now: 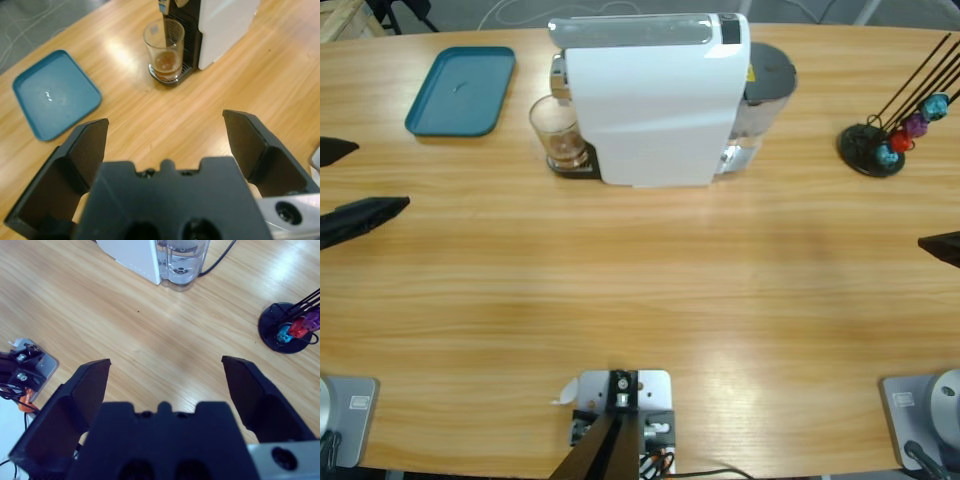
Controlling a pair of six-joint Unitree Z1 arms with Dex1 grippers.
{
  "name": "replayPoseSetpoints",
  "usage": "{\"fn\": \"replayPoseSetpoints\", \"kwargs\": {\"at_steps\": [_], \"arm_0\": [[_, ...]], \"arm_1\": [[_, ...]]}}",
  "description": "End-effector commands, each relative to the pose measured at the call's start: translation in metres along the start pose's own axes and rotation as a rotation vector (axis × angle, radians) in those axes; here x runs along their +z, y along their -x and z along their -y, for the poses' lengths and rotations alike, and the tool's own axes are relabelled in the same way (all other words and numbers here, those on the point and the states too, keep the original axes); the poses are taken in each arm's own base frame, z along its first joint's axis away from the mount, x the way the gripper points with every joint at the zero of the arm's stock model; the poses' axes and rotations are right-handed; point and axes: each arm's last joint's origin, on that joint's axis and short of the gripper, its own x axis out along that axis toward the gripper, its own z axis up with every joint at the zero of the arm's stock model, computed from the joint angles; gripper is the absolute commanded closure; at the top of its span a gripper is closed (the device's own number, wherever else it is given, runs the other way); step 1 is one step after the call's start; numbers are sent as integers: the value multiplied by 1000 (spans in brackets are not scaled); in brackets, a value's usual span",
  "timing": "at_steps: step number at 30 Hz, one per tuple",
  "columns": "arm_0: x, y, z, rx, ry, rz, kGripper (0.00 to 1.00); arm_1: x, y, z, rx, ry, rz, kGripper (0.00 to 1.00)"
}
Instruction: Pour coffee
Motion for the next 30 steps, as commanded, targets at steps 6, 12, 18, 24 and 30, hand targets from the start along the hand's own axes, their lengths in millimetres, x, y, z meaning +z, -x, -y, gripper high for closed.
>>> {"fn": "replayPoseSetpoints", "kwargs": {"at_steps": [6, 12, 18, 24, 30], "arm_0": [[2, 7, -4, 70, 14, 66, 0], [17, -9, -13, 77, -109, 51, 0], [61, -59, -55, -28, -94, 15, 0], [54, -108, -67, -178, -113, -71, 0], [35, -123, -77, -392, -103, -36, 0]], "arm_1": [[0, -10, 3, -33, -24, -39, 0], [0, -10, 3, -34, -24, -44, 0], [2, -12, 4, -34, -25, -52, 0], [3, -14, 4, -34, -26, -61, 0], [3, -15, 4, -28, -21, -75, 0]]}}
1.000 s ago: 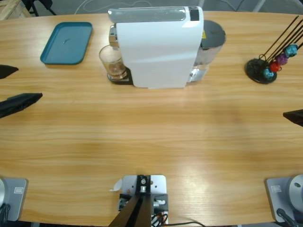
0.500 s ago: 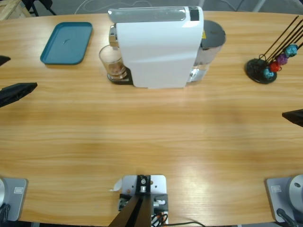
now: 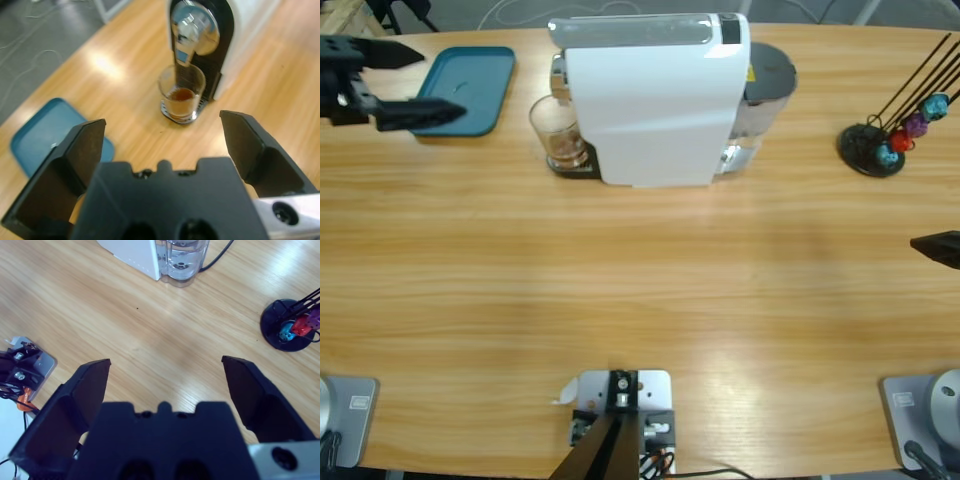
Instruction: Pour coffee
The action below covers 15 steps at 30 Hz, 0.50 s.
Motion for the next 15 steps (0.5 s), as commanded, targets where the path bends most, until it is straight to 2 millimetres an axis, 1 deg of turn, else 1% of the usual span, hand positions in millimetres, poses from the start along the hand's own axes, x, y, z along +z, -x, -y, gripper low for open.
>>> {"fn": "replayPoseSetpoints", "kwargs": {"at_steps": [1, 3, 8, 12, 15], "arm_0": [[-30, -31, -14, -261, 26, 17, 0], [-32, -37, -17, -272, 6, 21, 0], [-36, -54, -28, -222, -78, -1, 0], [-35, -70, -35, -220, -93, 13, 0], [-34, -81, -36, -237, -98, 10, 0]], "arm_1": [[2, -11, 3, -27, -18, -55, 0], [4, -13, 3, -26, -16, -67, 0], [6, -15, 3, -21, -13, -80, 0], [7, -17, 3, -20, -13, -86, 0], [7, -17, 3, -20, -14, -89, 0]]}}
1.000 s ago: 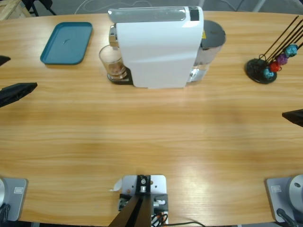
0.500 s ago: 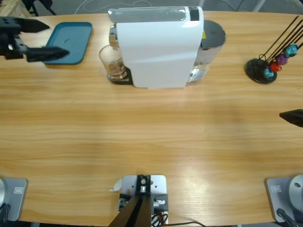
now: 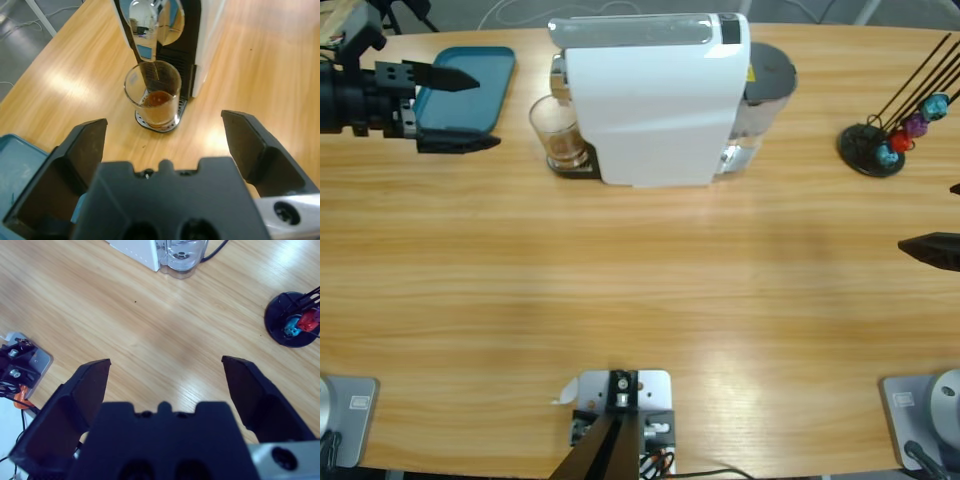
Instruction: Pour coffee
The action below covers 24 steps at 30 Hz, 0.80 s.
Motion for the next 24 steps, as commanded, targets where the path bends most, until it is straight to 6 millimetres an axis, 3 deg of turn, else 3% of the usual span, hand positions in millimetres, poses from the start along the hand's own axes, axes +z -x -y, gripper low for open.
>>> {"fn": "replayPoseSetpoints", "kwargs": {"at_steps": [1, 9, 24], "arm_0": [[-13, -36, -17, -28, 2, -35, 0], [-16, -70, -29, -27, -55, 18, 0], [-16, -86, -26, -76, -40, 27, 0]], "arm_1": [[3, -7, 3, -19, -10, -42, 0], [4, -8, 3, -19, -11, -45, 0], [5, -9, 3, -19, -11, -52, 0]]}}
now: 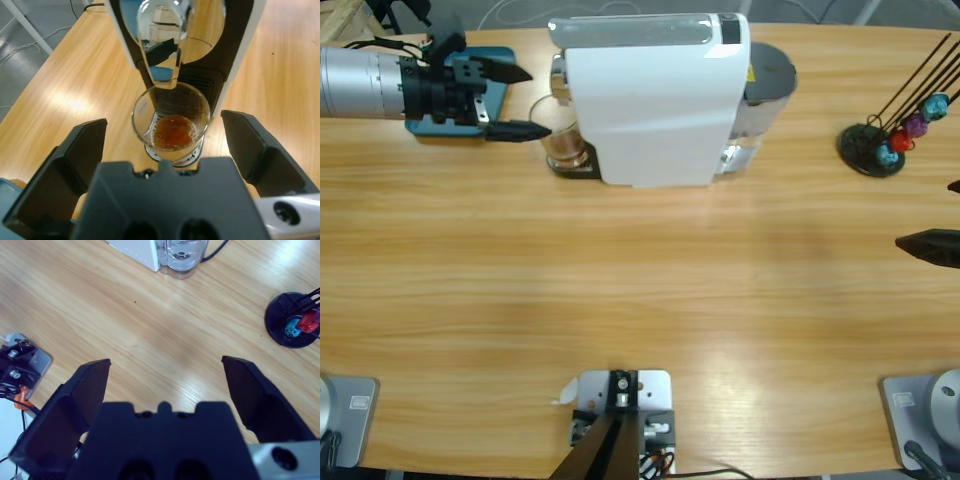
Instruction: Pour coffee
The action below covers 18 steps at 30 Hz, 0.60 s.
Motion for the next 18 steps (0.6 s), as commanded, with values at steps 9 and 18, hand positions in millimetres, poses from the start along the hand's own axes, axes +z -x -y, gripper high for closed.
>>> {"fn": "replayPoseSetpoints", "kwargs": {"at_steps": [9, 18], "arm_0": [[-16, -33, 0, -70, 42, -32, 0], [-16, -53, -7, -105, 47, -8, 0]], "arm_1": [[3, -9, 3, -18, -10, -52, 0], [3, -9, 3, -18, -10, -57, 0]]}}
